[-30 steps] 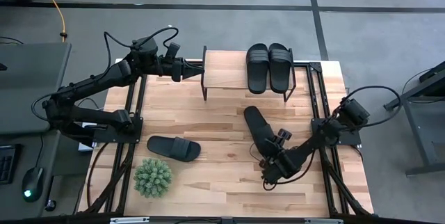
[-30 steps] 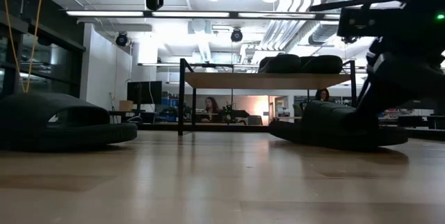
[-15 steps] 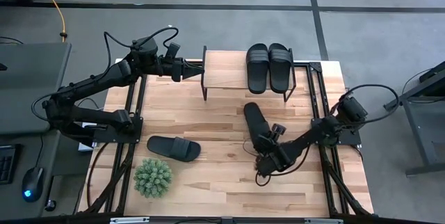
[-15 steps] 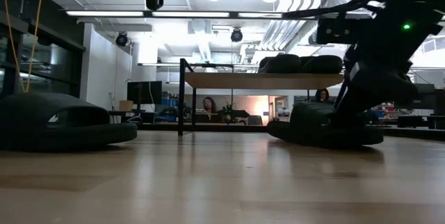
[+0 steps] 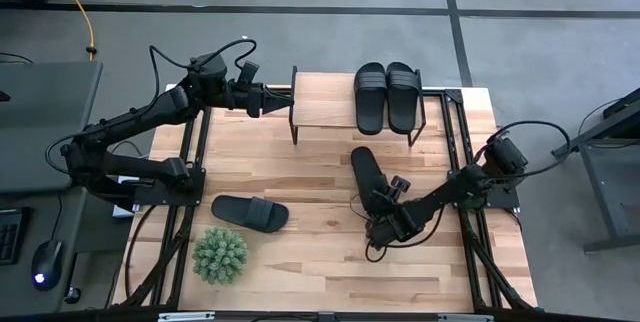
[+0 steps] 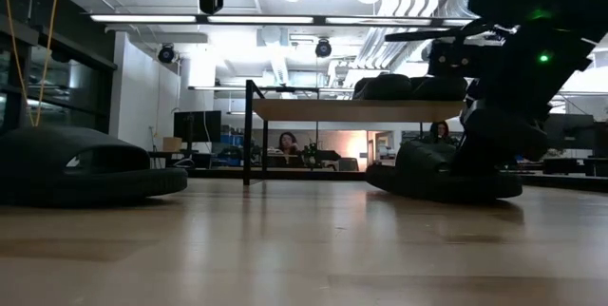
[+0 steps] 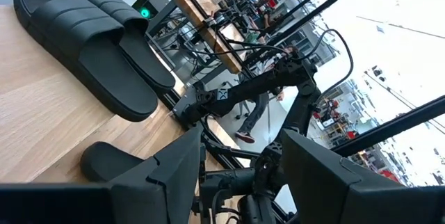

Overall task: Pick and place slides into the shelf
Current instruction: Put the black slipper on the shelf

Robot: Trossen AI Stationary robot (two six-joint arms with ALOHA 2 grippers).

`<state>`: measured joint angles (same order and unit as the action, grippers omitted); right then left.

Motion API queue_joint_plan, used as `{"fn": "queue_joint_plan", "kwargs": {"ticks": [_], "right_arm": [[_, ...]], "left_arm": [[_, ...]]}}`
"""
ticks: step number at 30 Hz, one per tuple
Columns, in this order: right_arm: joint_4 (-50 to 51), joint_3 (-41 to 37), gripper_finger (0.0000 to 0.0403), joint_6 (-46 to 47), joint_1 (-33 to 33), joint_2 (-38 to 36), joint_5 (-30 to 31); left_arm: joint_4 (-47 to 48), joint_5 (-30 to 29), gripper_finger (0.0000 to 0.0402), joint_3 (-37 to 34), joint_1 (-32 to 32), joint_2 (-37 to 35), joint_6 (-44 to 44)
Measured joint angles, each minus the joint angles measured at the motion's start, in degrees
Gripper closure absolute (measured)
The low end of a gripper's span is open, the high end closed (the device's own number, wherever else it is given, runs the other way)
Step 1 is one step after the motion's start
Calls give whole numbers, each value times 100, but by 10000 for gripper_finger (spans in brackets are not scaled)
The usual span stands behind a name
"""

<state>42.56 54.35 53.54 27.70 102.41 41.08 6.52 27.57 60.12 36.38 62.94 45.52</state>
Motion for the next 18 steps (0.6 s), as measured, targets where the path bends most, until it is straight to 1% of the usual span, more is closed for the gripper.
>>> {"fn": "queue_joint_plan", "kwargs": {"ticks": [3, 5, 7, 14, 16, 18], "right_arm": [[-112, -2, 248, -2, -105, 0, 1], [-161, -2, 263, -3, -158, 0, -16], [-174, -2, 286, -6, -196, 0, -93], [-303, -9, 388, -349, -229, 2, -423], [-356, -11, 398, -328, -229, 2, -535], [-417, -10, 395, -180, -228, 12, -684]], "left_arm": [[0, -2, 215, 0, 0, 0, 0], [0, -2, 215, 0, -2, 0, 0], [0, -2, 215, 0, -2, 0, 0], [0, -7, 215, -2, -2, 0, -5], [2, -18, 215, 0, -1, 0, -7], [0, -23, 215, 0, -1, 0, -9]]}}
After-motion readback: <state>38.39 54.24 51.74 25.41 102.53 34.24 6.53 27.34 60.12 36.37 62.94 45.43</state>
